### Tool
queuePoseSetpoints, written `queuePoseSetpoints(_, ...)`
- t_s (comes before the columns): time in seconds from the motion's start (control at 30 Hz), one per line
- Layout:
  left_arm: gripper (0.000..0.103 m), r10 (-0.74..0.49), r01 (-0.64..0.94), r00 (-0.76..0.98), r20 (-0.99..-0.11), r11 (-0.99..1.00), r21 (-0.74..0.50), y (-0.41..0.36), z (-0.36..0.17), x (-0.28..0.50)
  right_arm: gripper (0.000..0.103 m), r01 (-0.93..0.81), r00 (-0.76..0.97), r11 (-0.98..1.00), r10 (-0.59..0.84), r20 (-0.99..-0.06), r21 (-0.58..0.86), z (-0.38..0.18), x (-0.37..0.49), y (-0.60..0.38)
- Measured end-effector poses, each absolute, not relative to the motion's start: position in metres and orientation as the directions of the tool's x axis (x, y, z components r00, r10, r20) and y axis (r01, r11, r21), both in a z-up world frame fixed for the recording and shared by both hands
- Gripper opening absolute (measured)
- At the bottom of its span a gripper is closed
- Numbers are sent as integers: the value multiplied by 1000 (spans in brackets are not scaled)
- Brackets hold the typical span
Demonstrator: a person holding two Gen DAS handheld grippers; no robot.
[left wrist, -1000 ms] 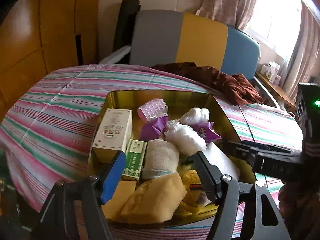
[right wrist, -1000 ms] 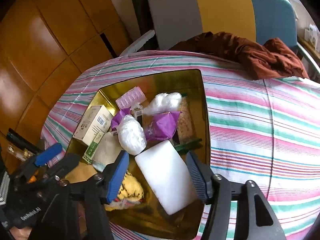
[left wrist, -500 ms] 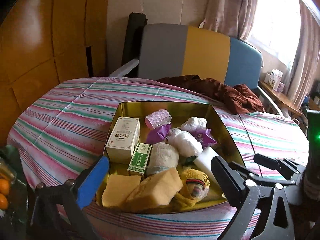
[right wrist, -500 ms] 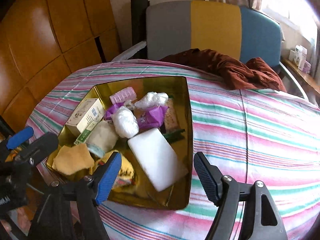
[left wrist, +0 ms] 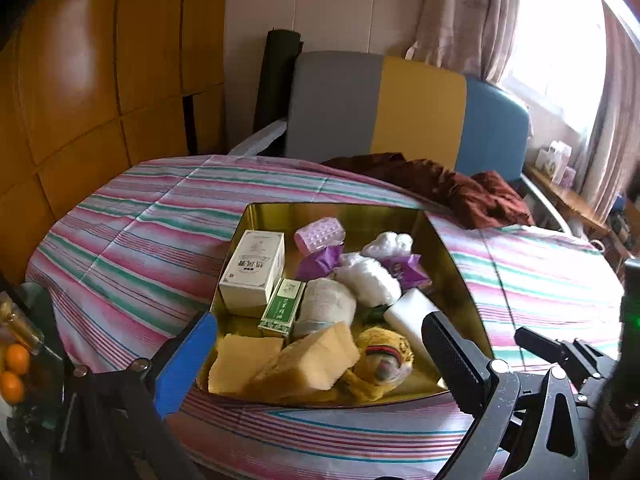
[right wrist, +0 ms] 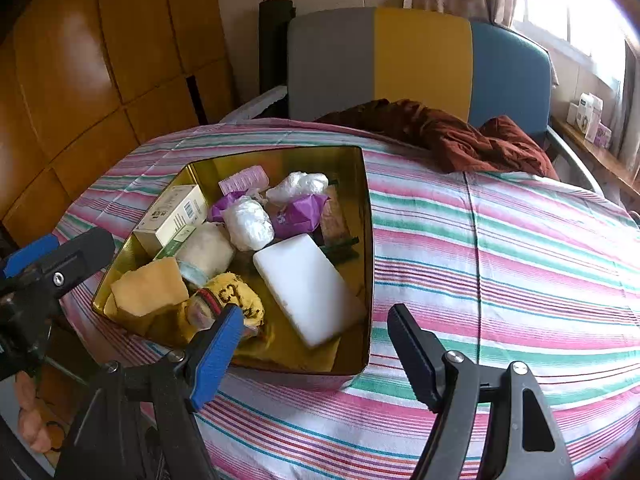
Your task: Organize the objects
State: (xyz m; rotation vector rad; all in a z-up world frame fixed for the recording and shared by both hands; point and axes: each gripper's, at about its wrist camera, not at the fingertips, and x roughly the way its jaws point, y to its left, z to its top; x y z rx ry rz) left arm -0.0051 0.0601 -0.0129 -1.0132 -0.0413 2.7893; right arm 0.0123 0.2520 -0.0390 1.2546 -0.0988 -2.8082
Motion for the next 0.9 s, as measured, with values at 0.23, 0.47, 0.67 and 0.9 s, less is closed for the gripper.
queuePoseSetpoints(0.23,103,146,-136,-781,-607,-989,-64,58,-5,1,76,31,-676,-996,-81,-733,81,-36,13,250)
queuePoseSetpoints(0.47,103,150,-142,-771,-619,-988,-63,59,-8,0,76,36,-670,-996,-83,-738,79,-37,12,247)
queuePoseSetpoints(0.67,103,140,-135,-776,-615,-989,-54,59,-10,-1,76,36,-666,-996,-82,-741,78,-38,11,246)
queuePoseSetpoints(0.9,103,140,-130,-771,-621,-990,-62,54,-12,-3,76,42,-665,-996,-85,-742,76,-39,9,243)
